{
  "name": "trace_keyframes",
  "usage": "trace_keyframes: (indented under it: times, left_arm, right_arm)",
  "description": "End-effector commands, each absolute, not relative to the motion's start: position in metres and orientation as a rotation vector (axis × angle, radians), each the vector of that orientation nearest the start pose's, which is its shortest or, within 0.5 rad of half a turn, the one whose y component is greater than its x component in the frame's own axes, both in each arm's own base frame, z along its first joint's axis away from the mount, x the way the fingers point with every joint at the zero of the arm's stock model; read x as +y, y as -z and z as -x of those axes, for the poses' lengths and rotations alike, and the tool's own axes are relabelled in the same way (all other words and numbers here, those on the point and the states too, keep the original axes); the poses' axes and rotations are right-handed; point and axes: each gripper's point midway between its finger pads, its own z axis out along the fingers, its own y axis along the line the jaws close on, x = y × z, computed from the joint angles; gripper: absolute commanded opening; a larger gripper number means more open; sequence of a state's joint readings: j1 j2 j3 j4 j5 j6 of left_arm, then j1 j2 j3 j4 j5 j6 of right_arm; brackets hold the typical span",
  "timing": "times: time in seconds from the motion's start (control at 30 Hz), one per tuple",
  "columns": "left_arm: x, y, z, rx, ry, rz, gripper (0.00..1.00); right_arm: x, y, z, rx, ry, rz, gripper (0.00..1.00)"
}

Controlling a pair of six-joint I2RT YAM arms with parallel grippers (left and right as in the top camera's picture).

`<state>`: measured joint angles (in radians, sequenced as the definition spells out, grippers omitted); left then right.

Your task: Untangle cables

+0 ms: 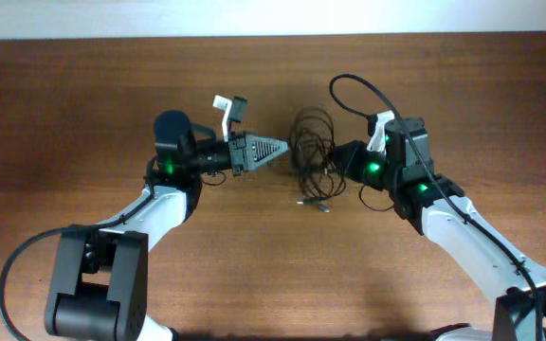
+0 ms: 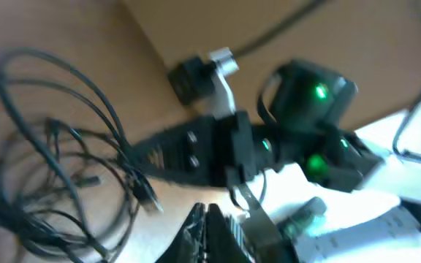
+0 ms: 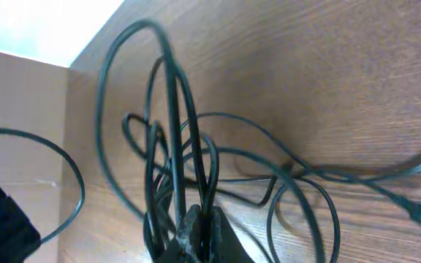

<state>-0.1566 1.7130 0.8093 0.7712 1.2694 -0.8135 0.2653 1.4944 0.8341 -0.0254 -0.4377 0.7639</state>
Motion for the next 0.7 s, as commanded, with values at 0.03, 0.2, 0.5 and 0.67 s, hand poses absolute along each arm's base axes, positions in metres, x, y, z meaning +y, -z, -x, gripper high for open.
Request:
trace_keyframes:
  times: [0.03, 0.2, 0.5, 0.67]
  left_arm:
    - [-0.211, -0.179, -0.378, 1.999, 1.603, -0.216, 0.57]
    - [-0.196, -0.116, -0.376, 2.204, 1.340, -0.202, 0.89]
    - [-0.214, -0.110, -0.381, 2.217, 1.225, -0.203, 0.06]
    - [-0.209, -0.109, -0.389, 2.265, 1.269, 0.040, 0.00]
  right_arm:
    - [0.191, -0.135, -0.366, 2.376, -1.127, -0.280, 0.04]
    - [0.210, -0.149, -0.351, 2.354, -1.273, -0.078, 0.04]
    - [0.229, -0.164, -0.324, 2.357, -1.508, 0.048, 0.13]
    - [0.228, -0.158, -0.320, 2.397, -1.507, 0.020, 0.98]
